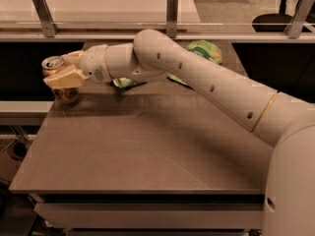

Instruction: Pick orange can

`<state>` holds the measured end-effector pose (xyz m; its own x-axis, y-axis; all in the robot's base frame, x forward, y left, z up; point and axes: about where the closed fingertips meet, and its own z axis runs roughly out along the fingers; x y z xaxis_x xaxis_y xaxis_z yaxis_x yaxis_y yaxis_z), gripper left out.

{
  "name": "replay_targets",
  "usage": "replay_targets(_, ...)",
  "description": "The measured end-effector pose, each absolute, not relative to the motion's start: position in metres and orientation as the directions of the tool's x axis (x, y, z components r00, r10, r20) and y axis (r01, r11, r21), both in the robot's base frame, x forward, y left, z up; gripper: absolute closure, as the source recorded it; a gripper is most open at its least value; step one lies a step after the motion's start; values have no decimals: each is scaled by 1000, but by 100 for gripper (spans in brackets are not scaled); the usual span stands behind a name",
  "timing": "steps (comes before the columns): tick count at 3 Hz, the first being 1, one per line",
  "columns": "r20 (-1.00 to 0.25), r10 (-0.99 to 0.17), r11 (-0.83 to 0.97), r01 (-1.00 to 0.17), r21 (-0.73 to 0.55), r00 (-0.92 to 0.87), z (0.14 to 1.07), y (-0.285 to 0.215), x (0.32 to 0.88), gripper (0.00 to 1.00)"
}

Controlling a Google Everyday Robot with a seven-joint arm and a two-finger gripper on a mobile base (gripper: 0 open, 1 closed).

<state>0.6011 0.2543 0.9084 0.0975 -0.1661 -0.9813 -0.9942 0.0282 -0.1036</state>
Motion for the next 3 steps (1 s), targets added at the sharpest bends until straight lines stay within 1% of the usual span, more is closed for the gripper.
replay_targets(1,-980,-154,15,-991,-132,128,931,247,600,100)
replay_targets(3,-965,-134,19,-973,-232,228,992,222,596,100)
